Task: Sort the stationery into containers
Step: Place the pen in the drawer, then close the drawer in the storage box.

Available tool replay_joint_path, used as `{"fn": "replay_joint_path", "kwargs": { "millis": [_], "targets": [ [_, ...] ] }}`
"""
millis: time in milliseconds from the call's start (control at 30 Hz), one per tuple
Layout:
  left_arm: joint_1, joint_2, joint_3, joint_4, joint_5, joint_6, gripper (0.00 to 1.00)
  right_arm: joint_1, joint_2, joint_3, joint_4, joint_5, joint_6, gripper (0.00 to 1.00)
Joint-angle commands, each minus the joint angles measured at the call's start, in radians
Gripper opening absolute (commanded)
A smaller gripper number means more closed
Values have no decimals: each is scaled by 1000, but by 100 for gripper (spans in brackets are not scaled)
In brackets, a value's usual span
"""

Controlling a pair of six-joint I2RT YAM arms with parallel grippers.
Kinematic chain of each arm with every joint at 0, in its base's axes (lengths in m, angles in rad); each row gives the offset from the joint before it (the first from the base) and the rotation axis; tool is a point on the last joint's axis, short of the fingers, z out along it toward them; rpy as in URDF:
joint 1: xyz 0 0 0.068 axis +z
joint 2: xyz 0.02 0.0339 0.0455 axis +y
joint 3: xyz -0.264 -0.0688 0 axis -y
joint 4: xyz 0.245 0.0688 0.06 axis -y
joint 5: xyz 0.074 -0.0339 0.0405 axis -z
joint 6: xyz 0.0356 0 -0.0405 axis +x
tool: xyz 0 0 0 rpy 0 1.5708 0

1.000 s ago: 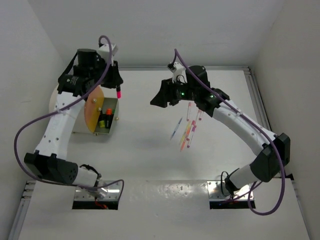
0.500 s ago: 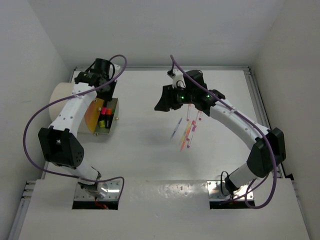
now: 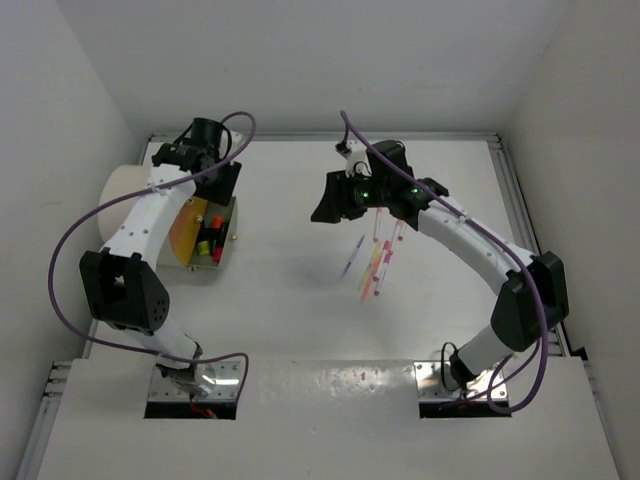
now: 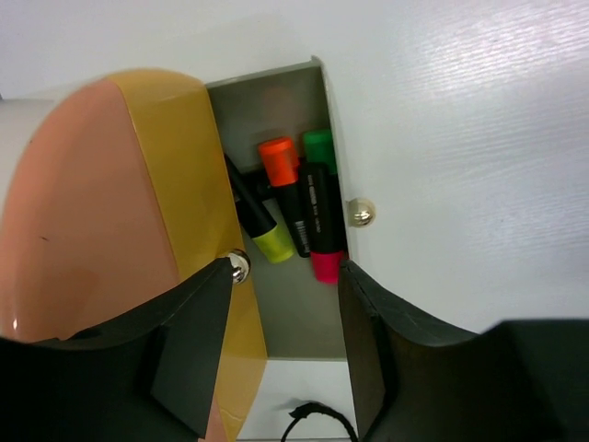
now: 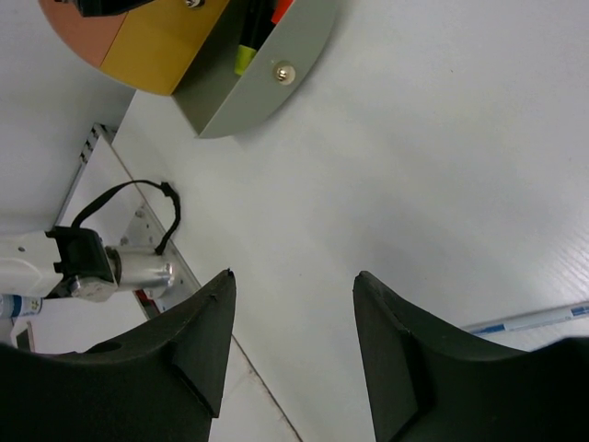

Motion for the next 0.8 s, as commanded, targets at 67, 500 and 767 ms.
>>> {"fn": "replay_joint_path", "kwargs": {
  "millis": [67,500,767],
  "targets": [
    [6,-120,140,51,89,3,55,-17,13,-2,29,-18,2,52],
    [295,-226,299,-3,222,109,70,-5,228,113,151,-185,201,39],
    [561,-200,289,49,368,175,74,59,343,141,299,-222,339,31]
  ]
}}
